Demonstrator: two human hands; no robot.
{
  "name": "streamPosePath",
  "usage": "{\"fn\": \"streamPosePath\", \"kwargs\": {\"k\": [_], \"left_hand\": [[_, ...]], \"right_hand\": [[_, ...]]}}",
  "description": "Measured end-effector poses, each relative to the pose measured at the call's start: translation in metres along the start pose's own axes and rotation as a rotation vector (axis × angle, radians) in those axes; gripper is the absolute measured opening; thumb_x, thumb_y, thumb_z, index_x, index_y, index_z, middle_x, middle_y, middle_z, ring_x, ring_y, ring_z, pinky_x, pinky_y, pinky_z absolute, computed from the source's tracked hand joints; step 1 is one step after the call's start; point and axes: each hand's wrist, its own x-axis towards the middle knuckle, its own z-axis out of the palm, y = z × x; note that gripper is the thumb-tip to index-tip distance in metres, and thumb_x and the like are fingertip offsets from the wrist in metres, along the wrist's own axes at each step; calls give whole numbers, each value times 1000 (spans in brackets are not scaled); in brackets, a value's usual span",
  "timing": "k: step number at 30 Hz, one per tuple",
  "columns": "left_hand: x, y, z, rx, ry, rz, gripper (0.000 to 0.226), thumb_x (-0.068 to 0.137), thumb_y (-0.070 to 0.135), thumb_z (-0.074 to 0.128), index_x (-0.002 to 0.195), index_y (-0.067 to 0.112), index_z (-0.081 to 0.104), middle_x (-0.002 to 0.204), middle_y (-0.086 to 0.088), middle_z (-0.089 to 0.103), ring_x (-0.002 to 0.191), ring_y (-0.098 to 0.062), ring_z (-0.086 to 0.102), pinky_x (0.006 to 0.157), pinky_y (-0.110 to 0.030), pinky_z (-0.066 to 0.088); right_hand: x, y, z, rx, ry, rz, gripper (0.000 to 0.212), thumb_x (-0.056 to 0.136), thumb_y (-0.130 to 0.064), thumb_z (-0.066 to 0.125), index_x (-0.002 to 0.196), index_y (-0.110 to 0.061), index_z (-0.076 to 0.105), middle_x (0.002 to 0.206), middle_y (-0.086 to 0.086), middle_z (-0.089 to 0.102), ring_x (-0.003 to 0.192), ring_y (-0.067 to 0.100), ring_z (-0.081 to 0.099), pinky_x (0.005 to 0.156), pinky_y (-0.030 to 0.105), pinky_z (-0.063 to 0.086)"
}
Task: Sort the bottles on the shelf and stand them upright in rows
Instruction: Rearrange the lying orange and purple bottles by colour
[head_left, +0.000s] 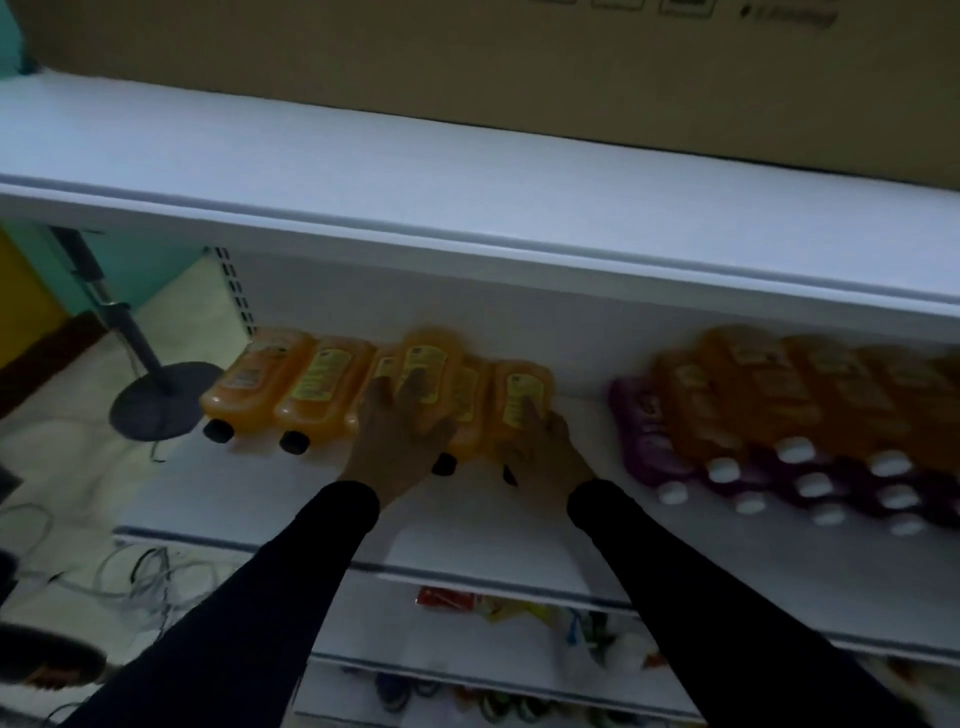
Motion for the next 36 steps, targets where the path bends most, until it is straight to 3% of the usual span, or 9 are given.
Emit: {"fn": "streamPosePath", "kwargs": {"k": [5, 10, 13, 15, 20, 24, 28, 31, 36], "left_hand": [[14, 10, -9, 123, -20, 64, 77, 92, 47, 56, 153, 23, 16, 158, -12, 7, 145, -34, 12, 115, -46, 21], [15, 29, -10, 298, 87, 173, 71, 93, 50, 50, 151, 16, 26, 156, -19, 20, 143, -35, 17, 115, -44, 12], [8, 65, 0, 222, 51, 363, 46, 90, 42, 47, 118, 7, 57, 119, -19, 57, 115, -38, 50, 96, -41, 35], [4, 91, 14, 182, -59, 456, 26, 90, 34, 52, 101, 11, 59, 100, -9, 59, 99, -33, 56, 81, -36, 40], [-17, 154, 63, 99, -167, 568, 45, 90, 32, 60, 132, 17, 55, 125, -14, 58, 118, -31, 52, 98, -31, 38], [-22, 211, 102, 68, -213, 683, 37, 85, 42, 60, 118, 25, 59, 108, -5, 64, 101, -24, 58, 78, -28, 44], [-21, 264, 147, 144, -171, 656, 57, 79, 61, 59, 126, 29, 52, 127, 1, 59, 117, -23, 53, 98, -38, 43], [-24, 289, 178, 246, -71, 583, 75, 74, 68, 63, 134, 26, 46, 135, -6, 52, 123, -28, 45, 104, -44, 34], [-22, 289, 194, 191, -61, 413, 77, 74, 45, 73, 141, 21, 41, 134, -16, 50, 121, -34, 46, 95, -37, 38]], "right_hand": [[-10, -2, -12, 150, 49, 171, 67, 98, -37, 48, 154, -21, 15, 161, 6, 10, 145, 30, 13, 116, 29, 9], [-67, 6, -26, 247, 306, 155, 58, 97, -46, 48, 149, -28, 31, 156, 1, 27, 142, 17, 26, 108, 24, 22], [-105, 20, -44, 203, 462, 169, 47, 97, -43, 50, 140, -24, 47, 146, 1, 42, 131, 17, 40, 99, 20, 31], [-128, 34, -58, 210, 572, 177, 35, 96, -33, 55, 128, -17, 58, 131, 6, 52, 111, 22, 54, 84, 23, 39], [-174, 91, -93, 169, 744, 279, 30, 98, -30, 54, 123, -16, 60, 122, 7, 56, 97, 21, 58, 76, 32, 47], [-191, 151, -129, 163, 896, 376, 33, 93, -33, 59, 123, -20, 60, 125, 10, 57, 103, 24, 57, 74, 25, 40], [-184, 201, -158, 32, 785, 363, 57, 91, -33, 59, 144, -26, 41, 134, 12, 53, 119, 28, 50, 85, 25, 39], [-173, 226, -165, -42, 669, 310, 61, 86, -33, 63, 142, -17, 44, 122, 15, 60, 116, 35, 53, 89, 34, 42], [-156, 240, -159, -270, 477, 369, 76, 84, -51, 46, 148, -15, 29, 143, 18, 40, 134, 37, 33, 111, 47, 23]]}}
